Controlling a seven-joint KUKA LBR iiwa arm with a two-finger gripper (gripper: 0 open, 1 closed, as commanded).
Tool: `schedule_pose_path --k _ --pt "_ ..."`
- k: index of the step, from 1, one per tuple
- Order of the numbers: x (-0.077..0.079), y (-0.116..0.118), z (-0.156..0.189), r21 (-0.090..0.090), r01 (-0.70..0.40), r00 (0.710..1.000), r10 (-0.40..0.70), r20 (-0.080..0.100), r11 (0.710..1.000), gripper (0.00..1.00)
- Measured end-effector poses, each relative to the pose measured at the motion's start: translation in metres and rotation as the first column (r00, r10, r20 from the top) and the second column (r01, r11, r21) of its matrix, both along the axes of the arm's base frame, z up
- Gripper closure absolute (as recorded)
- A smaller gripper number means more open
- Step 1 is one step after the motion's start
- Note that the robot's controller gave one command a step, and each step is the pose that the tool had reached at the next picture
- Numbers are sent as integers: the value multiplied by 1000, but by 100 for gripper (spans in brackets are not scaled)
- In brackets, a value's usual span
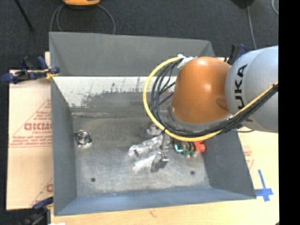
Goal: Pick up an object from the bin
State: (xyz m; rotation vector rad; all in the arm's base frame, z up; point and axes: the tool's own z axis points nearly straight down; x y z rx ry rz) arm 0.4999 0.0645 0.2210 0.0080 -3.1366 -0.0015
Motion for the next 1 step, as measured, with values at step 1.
schedule_pose_path --k 1 --pt "16 -18 -97 3 109 994 -109 16 994 0"
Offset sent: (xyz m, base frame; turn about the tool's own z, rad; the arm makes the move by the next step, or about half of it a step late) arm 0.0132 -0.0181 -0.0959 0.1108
